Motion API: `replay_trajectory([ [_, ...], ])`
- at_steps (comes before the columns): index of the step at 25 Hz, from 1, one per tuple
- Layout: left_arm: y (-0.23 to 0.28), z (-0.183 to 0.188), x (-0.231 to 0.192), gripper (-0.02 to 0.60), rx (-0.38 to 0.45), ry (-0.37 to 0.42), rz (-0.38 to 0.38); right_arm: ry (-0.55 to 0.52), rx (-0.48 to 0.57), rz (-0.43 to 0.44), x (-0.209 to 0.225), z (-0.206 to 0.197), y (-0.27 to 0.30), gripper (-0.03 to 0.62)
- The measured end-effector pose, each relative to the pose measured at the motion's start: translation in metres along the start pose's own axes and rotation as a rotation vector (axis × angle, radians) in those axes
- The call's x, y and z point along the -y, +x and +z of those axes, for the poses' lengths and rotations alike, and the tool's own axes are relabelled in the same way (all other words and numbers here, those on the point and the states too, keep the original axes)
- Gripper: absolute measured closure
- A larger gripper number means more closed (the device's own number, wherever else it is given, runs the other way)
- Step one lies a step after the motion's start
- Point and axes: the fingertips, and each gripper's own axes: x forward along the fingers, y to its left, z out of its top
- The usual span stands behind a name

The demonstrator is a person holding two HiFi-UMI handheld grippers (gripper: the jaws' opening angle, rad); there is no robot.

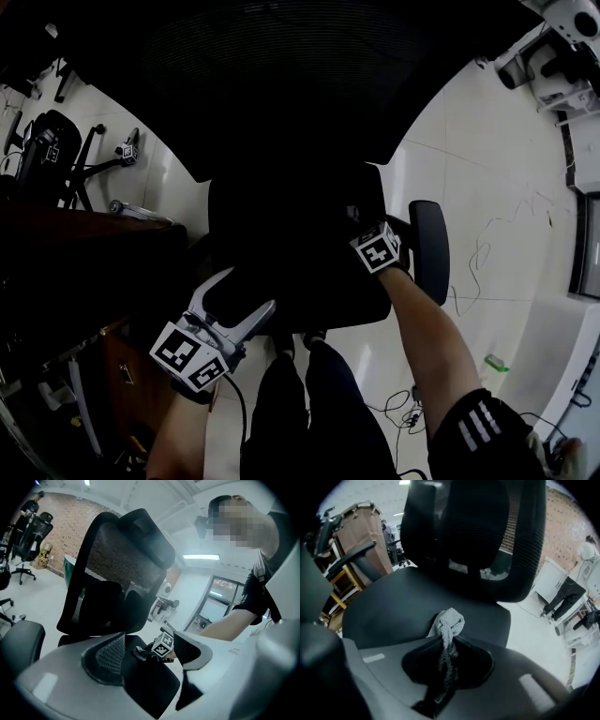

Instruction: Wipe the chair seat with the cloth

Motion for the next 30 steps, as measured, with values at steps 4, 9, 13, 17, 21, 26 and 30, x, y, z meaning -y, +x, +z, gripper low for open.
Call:
replay_trajectory([
  [4,-0.005,-0.009,0.005,0.232,-0.011,-0.008,0.002,-0.007,-0.02,0.02,-0.028,-0.031,-0.016,0.545],
  [9,-0.015,-0.017,0.008,0.232,-0.019,-0.018,0.0,0.019,-0.037,0.074,-0.071,-0.074,-0.036,0.545],
  [13,-0.023,-0.019,0.012,0.232,-0.024,-0.017,-0.001,-0.002,-0.064,0.11,-0.103,-0.112,-0.053,0.545],
  [17,-0.031,-0.023,0.012,0.232,-0.03,-0.019,0.001,0.022,-0.089,0.133,-0.127,-0.141,-0.068,0.545],
  [21,-0.04,-0.028,0.009,0.232,-0.03,-0.025,0.008,0.028,-0.12,0.153,-0.145,-0.163,-0.078,0.545],
  [26,-0.052,-0.031,0.001,0.232,-0.021,-0.023,0.024,0.061,-0.107,0.142,-0.14,-0.141,-0.081,0.545],
  [30,-0.064,-0.022,-0.012,0.232,-0.006,-0.008,0.054,0.07,0.002,0.141,-0.125,-0.072,-0.067,0.545],
])
